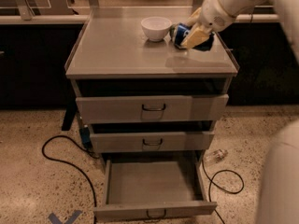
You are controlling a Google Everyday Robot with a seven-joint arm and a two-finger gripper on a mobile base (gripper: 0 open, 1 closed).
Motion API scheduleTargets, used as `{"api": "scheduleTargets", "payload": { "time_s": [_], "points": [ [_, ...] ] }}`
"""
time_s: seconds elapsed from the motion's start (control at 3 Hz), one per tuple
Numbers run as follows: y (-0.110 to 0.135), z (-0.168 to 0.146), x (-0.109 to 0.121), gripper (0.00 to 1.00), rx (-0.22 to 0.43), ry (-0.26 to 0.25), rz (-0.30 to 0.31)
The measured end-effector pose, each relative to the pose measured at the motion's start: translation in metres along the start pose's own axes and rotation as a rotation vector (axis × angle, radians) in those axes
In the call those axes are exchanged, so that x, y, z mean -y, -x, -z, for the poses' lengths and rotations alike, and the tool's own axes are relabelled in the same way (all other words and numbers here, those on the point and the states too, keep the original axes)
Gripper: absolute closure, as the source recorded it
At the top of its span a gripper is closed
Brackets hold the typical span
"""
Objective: Place pepsi can into bottom drawer
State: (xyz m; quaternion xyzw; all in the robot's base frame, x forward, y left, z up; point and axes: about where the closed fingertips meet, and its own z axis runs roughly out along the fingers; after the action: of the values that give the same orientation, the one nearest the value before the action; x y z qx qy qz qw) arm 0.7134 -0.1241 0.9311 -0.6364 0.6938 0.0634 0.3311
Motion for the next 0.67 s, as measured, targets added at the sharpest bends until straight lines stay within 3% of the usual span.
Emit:
{"api": "scheduleTargets", "payload": {
  "time_s": [0.33, 0.67],
  "points": [
    [0.0090, 0.0431, -0.0128, 1.00, 0.029, -0.069, 0.004],
    [0.0090, 0.0431, -0.0129, 1.00, 0.029, -0.069, 0.004]
  ]
}}
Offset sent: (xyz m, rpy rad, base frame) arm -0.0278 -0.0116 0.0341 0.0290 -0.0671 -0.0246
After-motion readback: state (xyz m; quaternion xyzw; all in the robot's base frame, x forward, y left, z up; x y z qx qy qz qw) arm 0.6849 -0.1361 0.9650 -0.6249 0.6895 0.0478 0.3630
